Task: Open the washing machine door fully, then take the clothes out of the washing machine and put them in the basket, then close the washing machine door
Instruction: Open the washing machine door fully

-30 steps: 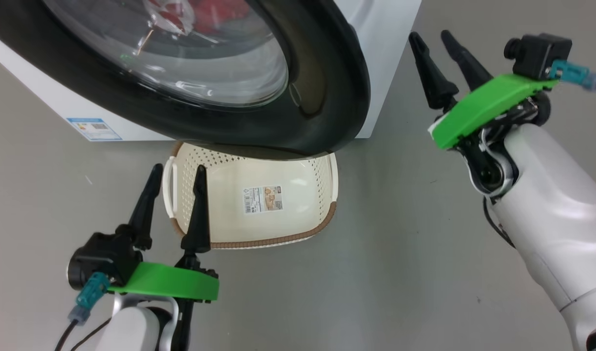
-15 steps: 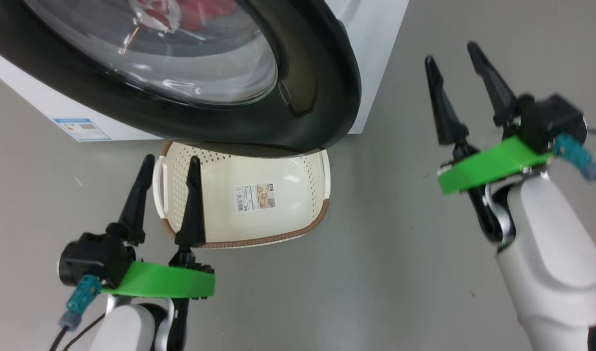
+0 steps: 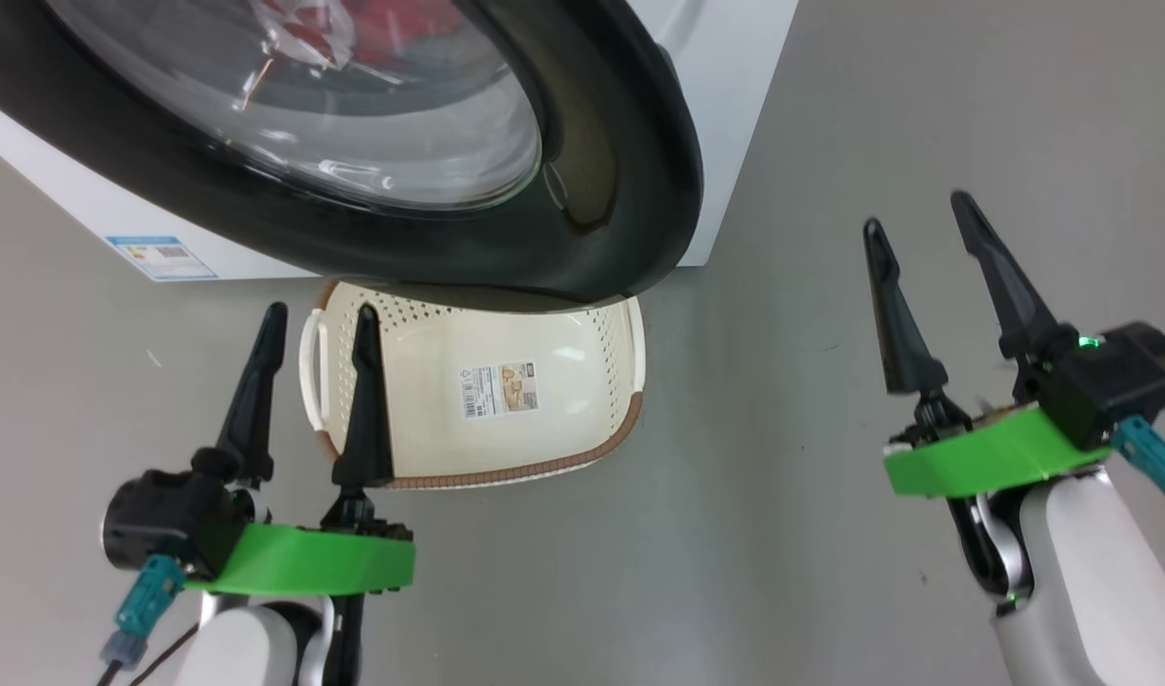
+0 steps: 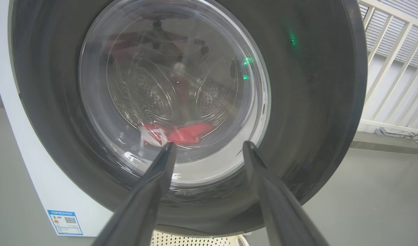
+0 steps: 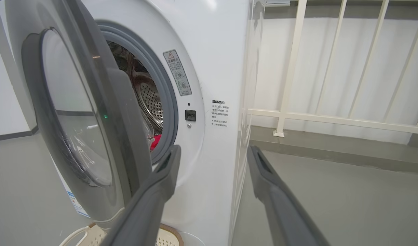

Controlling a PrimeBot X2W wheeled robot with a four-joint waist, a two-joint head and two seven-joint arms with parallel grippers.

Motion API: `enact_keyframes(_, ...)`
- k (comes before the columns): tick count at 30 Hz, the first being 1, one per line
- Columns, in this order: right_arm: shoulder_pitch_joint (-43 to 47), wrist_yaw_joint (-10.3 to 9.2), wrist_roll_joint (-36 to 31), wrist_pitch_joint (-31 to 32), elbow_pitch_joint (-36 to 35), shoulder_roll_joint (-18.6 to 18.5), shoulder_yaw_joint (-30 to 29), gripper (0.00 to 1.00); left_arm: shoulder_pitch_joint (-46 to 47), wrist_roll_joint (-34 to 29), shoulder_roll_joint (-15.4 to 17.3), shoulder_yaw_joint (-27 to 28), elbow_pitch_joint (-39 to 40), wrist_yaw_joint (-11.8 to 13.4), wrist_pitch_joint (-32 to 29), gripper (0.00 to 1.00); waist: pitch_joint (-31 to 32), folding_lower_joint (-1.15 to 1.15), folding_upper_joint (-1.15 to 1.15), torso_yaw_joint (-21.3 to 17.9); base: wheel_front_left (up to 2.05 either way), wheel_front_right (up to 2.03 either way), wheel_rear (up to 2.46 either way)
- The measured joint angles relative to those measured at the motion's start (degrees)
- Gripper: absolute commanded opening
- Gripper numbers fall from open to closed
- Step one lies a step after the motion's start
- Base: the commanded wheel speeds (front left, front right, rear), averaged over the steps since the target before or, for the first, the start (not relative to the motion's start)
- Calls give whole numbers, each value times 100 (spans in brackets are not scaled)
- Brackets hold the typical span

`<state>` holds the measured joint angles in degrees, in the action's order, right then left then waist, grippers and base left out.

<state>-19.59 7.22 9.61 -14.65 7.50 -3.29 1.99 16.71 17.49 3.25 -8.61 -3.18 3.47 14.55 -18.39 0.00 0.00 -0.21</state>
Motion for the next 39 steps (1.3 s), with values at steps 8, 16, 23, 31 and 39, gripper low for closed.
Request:
enact_keyframes(8, 432, 0, 60, 0, -226, 9, 8, 100, -76, -41, -38, 37, 25, -47, 0, 100, 19, 0, 0, -30, 0, 0, 0)
enact_keyframes(16, 473, 0, 147, 0, -264, 12, 54, 100, -140, -138, -49, 67, 34, -100, 0, 100, 33, 0, 0, -53, 0, 0, 0)
enact_keyframes(23, 473, 0, 147, 0, -274, 14, 54, 100, -151, -151, -67, 74, 46, -101, 0, 100, 38, 0, 0, -23, 0, 0, 0)
enact_keyframes(31, 447, 0, 972, 0, -104, 15, 116, 0, -159, -174, -75, 64, 31, -115, 0, 100, 87, 0, 0, 1, 0, 0, 0)
enact_keyframes(39, -104, 0, 2826, 1, 437, 12, 463, 0, -163, -191, -84, 12, 32, -208, 0, 100, 128, 0, 0, 48, 0, 0, 0)
